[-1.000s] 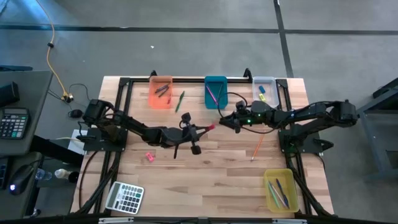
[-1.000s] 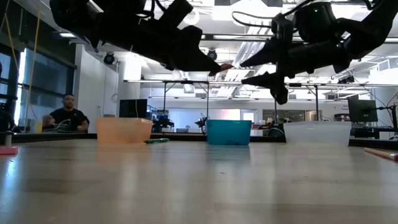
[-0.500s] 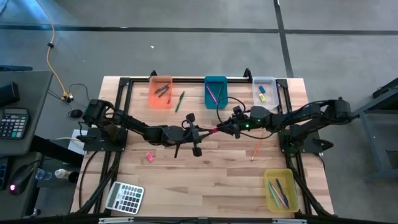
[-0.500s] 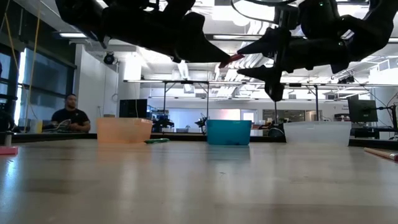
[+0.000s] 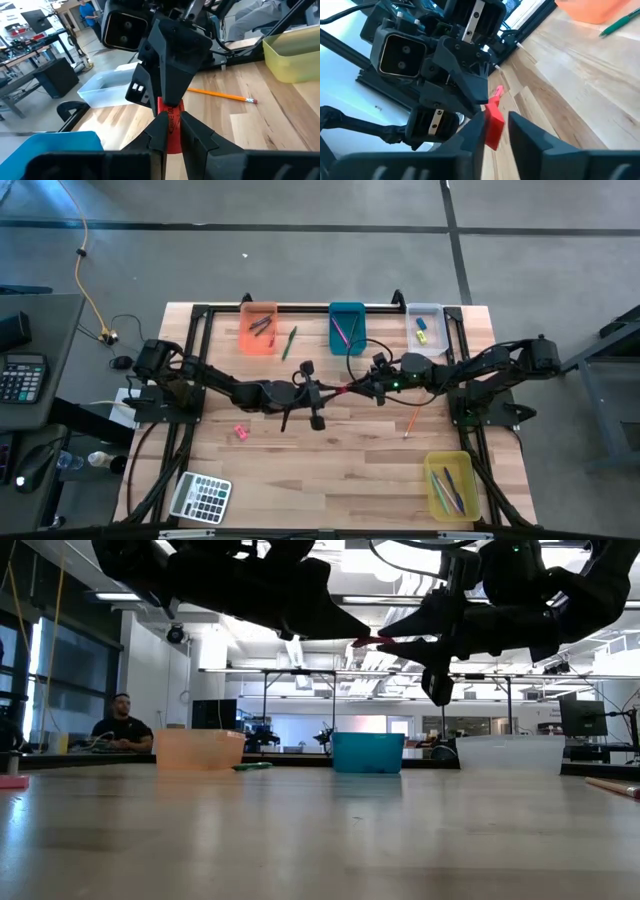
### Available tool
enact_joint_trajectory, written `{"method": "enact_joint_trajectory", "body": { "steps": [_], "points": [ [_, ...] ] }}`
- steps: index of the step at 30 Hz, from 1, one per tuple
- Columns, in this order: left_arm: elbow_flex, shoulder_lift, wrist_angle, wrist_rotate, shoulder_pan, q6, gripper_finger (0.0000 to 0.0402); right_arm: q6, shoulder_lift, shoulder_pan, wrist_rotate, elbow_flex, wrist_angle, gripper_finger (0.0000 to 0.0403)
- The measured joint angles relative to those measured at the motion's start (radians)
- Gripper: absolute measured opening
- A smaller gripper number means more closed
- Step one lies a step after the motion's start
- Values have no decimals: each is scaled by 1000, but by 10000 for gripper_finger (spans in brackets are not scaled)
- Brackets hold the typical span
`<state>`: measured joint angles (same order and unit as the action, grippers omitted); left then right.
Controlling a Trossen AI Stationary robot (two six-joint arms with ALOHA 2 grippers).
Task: Sort crayons/erasers/pens/pencils in bins
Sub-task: Put the orange eraser into the transparent bin
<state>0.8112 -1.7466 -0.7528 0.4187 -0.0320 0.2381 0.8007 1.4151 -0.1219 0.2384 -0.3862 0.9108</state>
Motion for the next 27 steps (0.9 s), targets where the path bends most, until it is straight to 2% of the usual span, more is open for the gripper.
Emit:
{"method": "enact_joint_trajectory", "body": {
  "steps": [5, 8, 12, 17, 27],
  "points": [
    [0, 0, -2, -1, 14, -30, 29, -22, 0, 0, -3, 0, 0, 21],
    [0, 0, -2, -26, 29, -78, 31, -38, 0, 0, -10, 0, 0, 6],
    [0, 0, -1, -42, 42, -89, 46, -50, 0, 0, -27, 0, 0, 8],
    [1, 29, 40, -68, 47, -89, 84, -69, 0, -2, -33, 0, 0, 11],
    [-4, 152, 246, -69, 44, -121, 157, -153, 0, -2, -86, 0, -1, 12]
  ]
}}
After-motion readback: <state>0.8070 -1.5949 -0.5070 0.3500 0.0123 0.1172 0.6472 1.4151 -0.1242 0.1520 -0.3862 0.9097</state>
